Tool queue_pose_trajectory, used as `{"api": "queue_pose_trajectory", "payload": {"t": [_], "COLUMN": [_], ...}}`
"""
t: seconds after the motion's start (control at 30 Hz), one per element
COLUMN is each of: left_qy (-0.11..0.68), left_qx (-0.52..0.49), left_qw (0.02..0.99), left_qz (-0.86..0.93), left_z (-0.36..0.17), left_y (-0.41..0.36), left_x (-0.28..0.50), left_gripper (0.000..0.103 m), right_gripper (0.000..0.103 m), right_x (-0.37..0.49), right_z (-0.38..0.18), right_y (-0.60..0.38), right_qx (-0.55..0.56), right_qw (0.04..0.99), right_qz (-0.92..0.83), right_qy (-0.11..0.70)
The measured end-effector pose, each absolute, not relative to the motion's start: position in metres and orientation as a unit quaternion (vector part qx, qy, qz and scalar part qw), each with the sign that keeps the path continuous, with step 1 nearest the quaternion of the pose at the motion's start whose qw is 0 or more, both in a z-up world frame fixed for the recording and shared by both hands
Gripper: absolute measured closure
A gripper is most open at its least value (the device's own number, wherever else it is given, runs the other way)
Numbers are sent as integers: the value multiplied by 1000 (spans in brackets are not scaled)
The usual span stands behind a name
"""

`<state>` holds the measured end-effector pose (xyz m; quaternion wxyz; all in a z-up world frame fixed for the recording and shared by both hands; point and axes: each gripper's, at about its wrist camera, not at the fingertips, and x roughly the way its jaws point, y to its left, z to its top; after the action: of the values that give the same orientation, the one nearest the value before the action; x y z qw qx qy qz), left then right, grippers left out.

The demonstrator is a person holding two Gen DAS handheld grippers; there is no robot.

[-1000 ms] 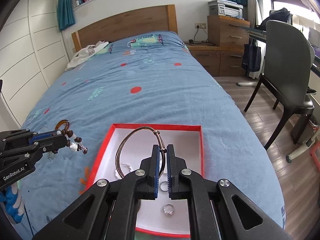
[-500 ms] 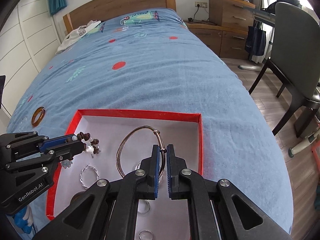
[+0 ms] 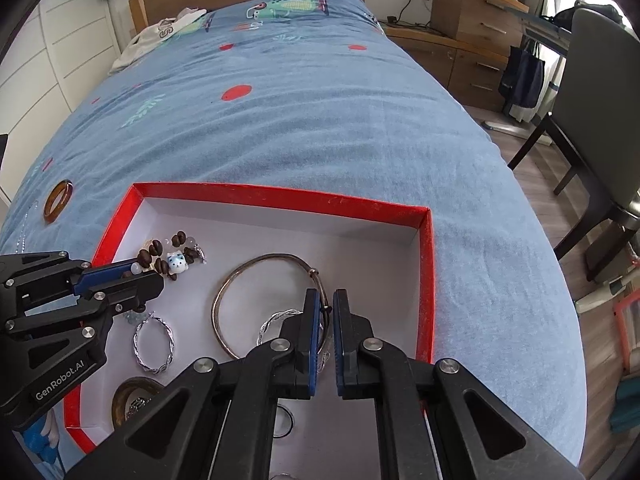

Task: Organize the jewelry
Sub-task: 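Open the left tool to drop the bracelet while the right tool releases the bangle, then withdraw both tools from the box toward the chain necklace and brown bangle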

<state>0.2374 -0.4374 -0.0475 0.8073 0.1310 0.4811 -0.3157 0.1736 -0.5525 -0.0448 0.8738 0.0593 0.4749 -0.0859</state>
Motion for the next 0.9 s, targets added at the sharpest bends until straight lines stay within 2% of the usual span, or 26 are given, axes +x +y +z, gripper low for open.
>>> {"api": "queue_pose_trajectory", "payload": {"t": [0.1,0.17,0.27,0.6,0.9], "left_qy": [486,487,485,457,418], "left_qx": [126,123,116,120,103], "left_qw": [803,803,804,822,853], "left_qz": [-321,-321,-322,-317,-294], "left_z": [-46,-43,-35,18,78], "left_y": [-435,-433,-429,-403,-344], "left_x": [236,235,232,202,158], "left_gripper": [88,80,75,68,65], "right_gripper": [96,95,94,82,71], "right_x": [173,171,165,128,75], "right_z": [-43,-41,-30,22,79], "right_y": [-553,-554,-553,-544,-523], "right_qx": [63,70,75,81,95], "right_qw": [873,876,881,899,918], "right_qz": [-86,-84,-85,-94,-99], "right_qy": [475,470,459,420,373]}}
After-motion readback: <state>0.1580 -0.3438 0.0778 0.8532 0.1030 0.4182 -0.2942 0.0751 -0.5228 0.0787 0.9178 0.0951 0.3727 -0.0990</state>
